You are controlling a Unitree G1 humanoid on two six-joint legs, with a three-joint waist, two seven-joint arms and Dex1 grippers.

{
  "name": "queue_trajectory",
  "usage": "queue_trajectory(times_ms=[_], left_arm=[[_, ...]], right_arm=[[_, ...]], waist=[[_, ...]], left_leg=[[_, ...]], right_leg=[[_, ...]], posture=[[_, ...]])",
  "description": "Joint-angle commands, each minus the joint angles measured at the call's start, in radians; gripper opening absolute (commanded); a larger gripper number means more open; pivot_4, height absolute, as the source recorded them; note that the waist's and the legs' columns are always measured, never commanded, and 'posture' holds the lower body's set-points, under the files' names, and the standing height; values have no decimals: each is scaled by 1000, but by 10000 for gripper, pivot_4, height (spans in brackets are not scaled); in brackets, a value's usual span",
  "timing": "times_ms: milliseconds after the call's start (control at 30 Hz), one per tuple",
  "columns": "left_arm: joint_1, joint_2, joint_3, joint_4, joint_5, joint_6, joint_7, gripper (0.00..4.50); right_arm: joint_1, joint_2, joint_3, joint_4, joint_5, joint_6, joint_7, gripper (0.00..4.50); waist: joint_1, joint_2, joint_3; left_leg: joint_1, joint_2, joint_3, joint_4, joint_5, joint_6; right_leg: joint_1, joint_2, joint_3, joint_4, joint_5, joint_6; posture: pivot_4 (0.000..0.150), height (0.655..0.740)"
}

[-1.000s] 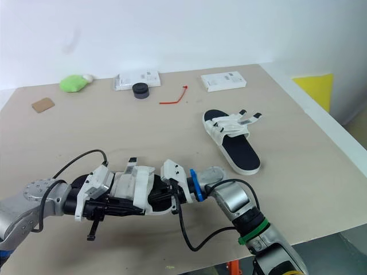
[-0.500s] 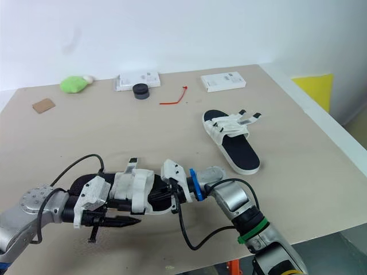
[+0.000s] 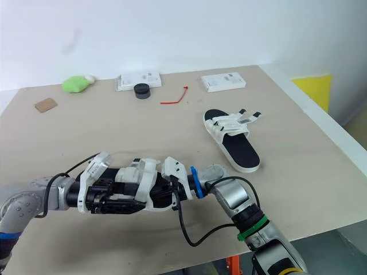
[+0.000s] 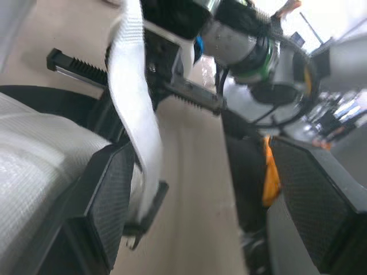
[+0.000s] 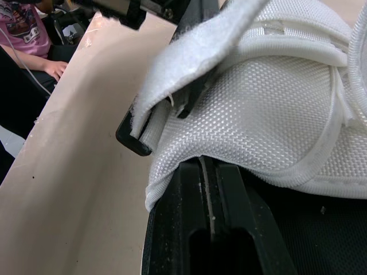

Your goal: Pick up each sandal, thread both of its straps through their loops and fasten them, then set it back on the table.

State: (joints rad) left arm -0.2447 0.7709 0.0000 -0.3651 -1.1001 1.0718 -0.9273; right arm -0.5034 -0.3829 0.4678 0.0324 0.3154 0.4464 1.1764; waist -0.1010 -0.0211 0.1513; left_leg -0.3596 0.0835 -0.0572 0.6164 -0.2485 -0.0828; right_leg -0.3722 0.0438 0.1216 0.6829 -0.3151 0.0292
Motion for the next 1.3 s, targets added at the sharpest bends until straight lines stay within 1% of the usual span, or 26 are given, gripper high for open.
queue_trajectory(times_ms=[33,233,367,533,567,633,667,700,733,767,833,900,1067,1300], left_arm=[[-35,-11,35,27,-26,58,77,38422],[-108,-58,42,54,-60,117,164,38422],[-195,-121,26,75,-64,132,226,38422],[-198,-105,11,53,-35,151,218,38422],[-195,-105,12,51,-34,152,218,36078],[-193,-108,15,50,-33,154,215,29190],[-192,-107,15,48,-34,155,209,24513],[-190,-105,12,42,-32,154,203,18661],[-189,-103,10,40,-29,154,199,14547],[-188,-100,7,39,-26,155,195,8684],[-185,-84,-8,32,-4,146,173,408],[-177,-65,-25,24,25,133,151,100],[-115,14,-90,-51,106,61,36,100],[-42,75,-145,-116,192,-27,-47,100]], right_arm=[[42,-9,61,73,-71,32,-15,0],[42,-8,59,73,-73,32,-15,0],[42,-3,58,75,-74,32,-17,0],[46,1,54,74,-73,36,-22,0],[49,0,54,73,-74,35,-22,0],[51,0,53,73,-74,36,-22,0],[51,0,53,74,-75,36,-22,0],[51,0,54,74,-75,36,-22,0],[49,1,54,76,-75,36,-21,0],[48,2,54,77,-75,35,-21,0],[44,4,54,80,-75,35,-20,0],[41,6,54,81,-75,35,-20,0],[43,7,52,79,-73,36,-19,0],[50,8,51,68,-70,42,-19,0]], waist=[[0,0,0],[0,0,1],[1,-1,1],[-2,-1,1],[-2,-1,1],[-2,-1,1],[-2,-1,1],[-2,-1,2],[-2,-1,2],[-2,-2,2],[-3,-2,2],[-4,-2,3],[-6,-2,4],[-8,-3,4]], left_leg=[[0,0,0,0,0,0],[0,0,0,0,0,0],[0,-1,-1,0,1,-1],[0,-1,0,0,1,-1],[0,-1,0,0,1,-1],[0,-1,0,0,1,-1],[-1,-1,0,0,1,-1],[-1,-1,0,0,1,-1],[-1,-1,0,0,1,-1],[-1,-1,0,0,1,-1],[-1,-1,0,0,1,-1],[-1,-1,0,0,1,-2],[-1,0,0,-1,0,-2],[-1,0,1,-3,0,-2]], right_leg=[[0,0,0,0,0,0],[0,0,0,0,1,0],[0,0,0,0,1,0],[-1,1,2,0,2,0],[-1,1,2,0,2,0],[-1,1,2,0,2,0],[-1,1,2,0,2,0],[-1,1,2,0,2,0],[-1,1,2,0,2,0],[-1,1,2,0,2,0],[-2,1,2,0,2,0],[-2,1,2,0,2,0],[-3,1,3,0,2,0],[-4,1,4,0,1,-2]], posture=[[1500,7400],[1500,7400],[1500,7400],[1500,7400],[1500,7400],[1500,7400],[1500,7400],[1500,7400],[1500,7400],[1500,7400],[1500,7400],[1500,7400],[1500,7400],[1500,7400]])
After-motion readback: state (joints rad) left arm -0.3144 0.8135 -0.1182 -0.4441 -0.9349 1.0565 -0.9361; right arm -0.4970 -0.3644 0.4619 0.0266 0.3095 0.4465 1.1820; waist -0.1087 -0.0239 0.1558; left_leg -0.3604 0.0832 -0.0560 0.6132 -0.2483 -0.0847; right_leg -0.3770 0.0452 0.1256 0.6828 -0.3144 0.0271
